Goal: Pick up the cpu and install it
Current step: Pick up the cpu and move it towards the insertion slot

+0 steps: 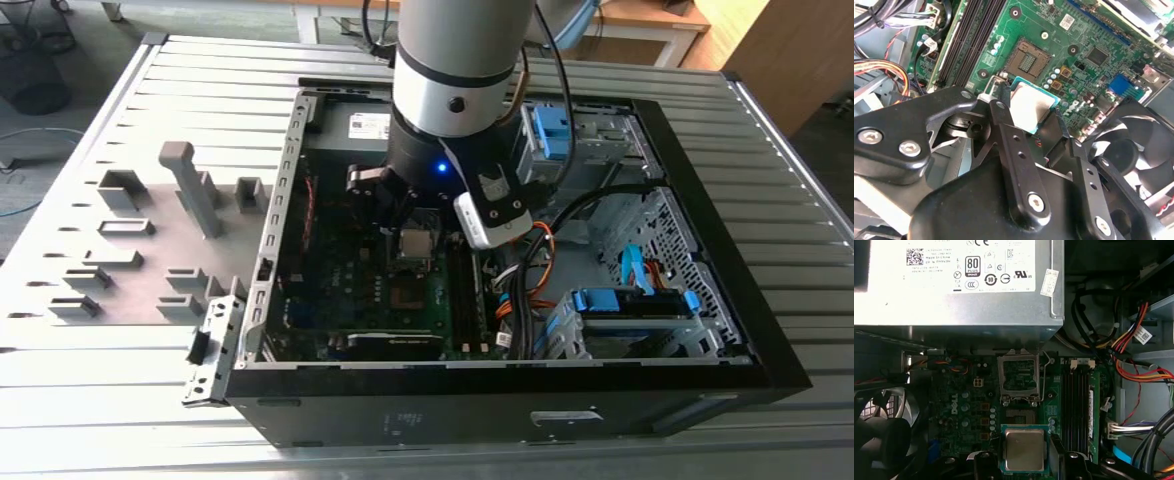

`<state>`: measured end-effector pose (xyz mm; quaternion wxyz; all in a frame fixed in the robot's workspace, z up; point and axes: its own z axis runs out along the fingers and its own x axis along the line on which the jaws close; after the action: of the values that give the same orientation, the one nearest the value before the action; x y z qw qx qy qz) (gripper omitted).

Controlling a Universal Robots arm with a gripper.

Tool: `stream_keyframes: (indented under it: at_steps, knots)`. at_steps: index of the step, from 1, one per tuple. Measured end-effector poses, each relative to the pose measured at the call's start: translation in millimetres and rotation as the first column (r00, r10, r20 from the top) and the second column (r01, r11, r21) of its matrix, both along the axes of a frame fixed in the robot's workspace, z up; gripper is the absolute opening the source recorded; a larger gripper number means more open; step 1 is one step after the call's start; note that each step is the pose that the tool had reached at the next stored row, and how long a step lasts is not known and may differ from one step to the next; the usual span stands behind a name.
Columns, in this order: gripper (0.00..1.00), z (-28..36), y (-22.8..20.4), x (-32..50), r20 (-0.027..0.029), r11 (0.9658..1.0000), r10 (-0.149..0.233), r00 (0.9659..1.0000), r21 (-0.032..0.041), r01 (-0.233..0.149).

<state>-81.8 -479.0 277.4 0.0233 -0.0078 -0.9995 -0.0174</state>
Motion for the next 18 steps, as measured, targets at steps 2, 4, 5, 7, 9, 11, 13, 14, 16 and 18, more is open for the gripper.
stream_keyframes:
  at_steps: [2,4,5,7,9,11,13,14,16,18]
  knots:
    - [0.47,-0.2,0.0,0.0,0.0001,1.0,0.0,1.0,0.0002,0.0]
    - [0.47,-0.2,0.0,0.0,0.0001,1.0,0.0,1.0,0.0002,0.0]
    - [0.47,-0.5,0.0,0.0,0.0001,1.0,0.0,1.0,0.0004,0.0]
    - [0.47,-2.9,0.0,-0.5,0.0002,1.0,0.0,1.0,0.0005,0.0]
    - [0.47,-6.4,0.0,-1.8,0.0001,1.0,0.0,1.0,0.0004,0.0]
    - [0.47,-10.0,0.0,-2.3,0.0,1.0,0.0,1.0,0.0,0.0]
    - [0.47,-13.6,0.0,-2.4,0.0001,1.0,0.0,1.0,-0.0005,0.0]
    - [0.47,-15.5,0.0,-2.5,0.0001,1.0,0.0,1.0,-0.0006,0.0]
    - [0.47,-19.1,0.0,-2.8,0.0001,1.0,0.0,1.0,-0.0007,0.0]
    - [0.47,-22.7,0.0,-3.3,0.0001,1.0,0.0,1.0,-0.0008,0.0]
